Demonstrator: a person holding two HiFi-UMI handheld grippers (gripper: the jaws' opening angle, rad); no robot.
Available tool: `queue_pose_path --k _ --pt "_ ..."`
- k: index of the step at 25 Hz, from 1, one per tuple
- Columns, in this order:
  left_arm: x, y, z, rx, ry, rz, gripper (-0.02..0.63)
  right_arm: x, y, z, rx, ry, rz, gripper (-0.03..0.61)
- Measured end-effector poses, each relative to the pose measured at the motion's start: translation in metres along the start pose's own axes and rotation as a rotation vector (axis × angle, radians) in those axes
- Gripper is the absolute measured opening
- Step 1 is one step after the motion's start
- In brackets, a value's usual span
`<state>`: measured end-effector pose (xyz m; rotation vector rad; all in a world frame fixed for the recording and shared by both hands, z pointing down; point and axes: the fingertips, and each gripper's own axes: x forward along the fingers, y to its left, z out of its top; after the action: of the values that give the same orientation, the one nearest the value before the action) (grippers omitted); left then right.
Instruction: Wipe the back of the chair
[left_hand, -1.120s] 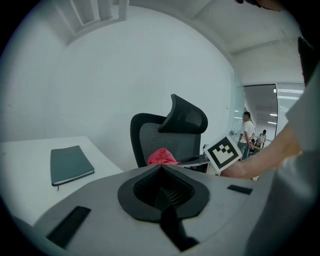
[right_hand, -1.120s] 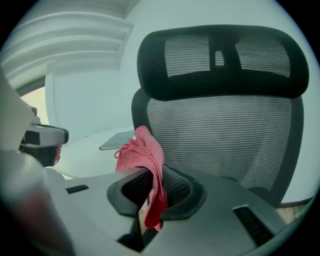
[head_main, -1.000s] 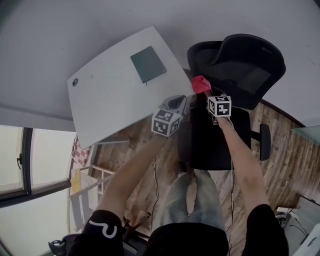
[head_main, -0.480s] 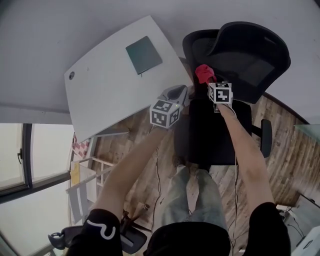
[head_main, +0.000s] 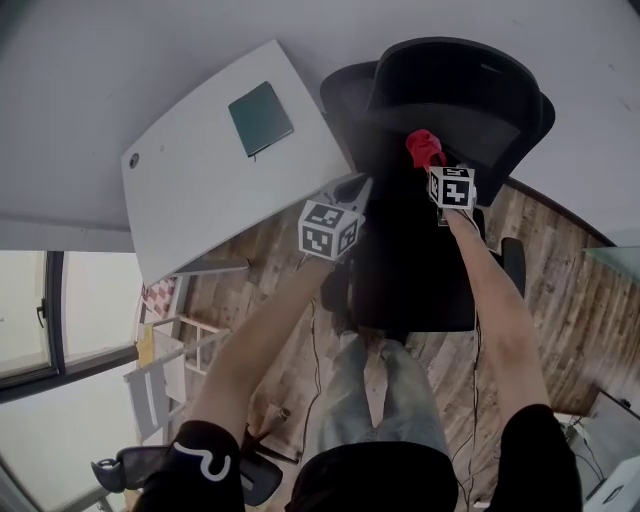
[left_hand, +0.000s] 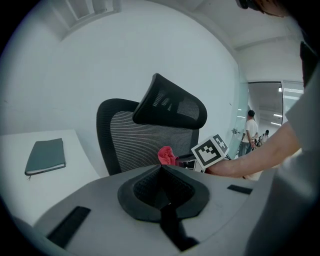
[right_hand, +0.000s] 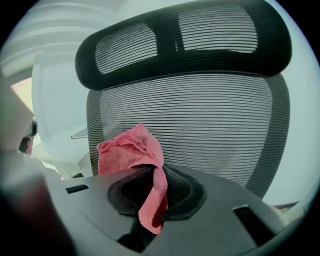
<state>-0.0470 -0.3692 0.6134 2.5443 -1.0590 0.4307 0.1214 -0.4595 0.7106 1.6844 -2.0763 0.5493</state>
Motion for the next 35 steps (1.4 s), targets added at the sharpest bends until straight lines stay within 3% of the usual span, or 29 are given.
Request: queue_pose_path --k 15,22,24,29,35 --pt "0.048 -0.064 0.002 -0.003 0.008 -0.045 0.025 -0.061 -0.172 -0.026 0.096 0.031 -0.231 0.066" --pt "0.038 -0.059 -0.002 -0.055 0.0 -0.021 0.025 -0.098 -0.226 -0.049 0.265 0.04 -0.399 0.064" --pt "0.033 -0.057 -0.005 -0.059 -0.002 -0.019 0.025 -0.103 -0.218 -0.05 0.277 0.008 -0.384 0.064" --pt "0.02 -0.045 -0.014 -0.08 -0.009 0.013 0.025 -0.094 -0.16 -0.046 0.226 -0.034 -0.239 0.064" --pt "-0.009 -0.014 -0.029 -0.111 -0.011 0.061 0.025 -0.057 -0.037 -0.049 0.08 0.011 0.024 0.064"
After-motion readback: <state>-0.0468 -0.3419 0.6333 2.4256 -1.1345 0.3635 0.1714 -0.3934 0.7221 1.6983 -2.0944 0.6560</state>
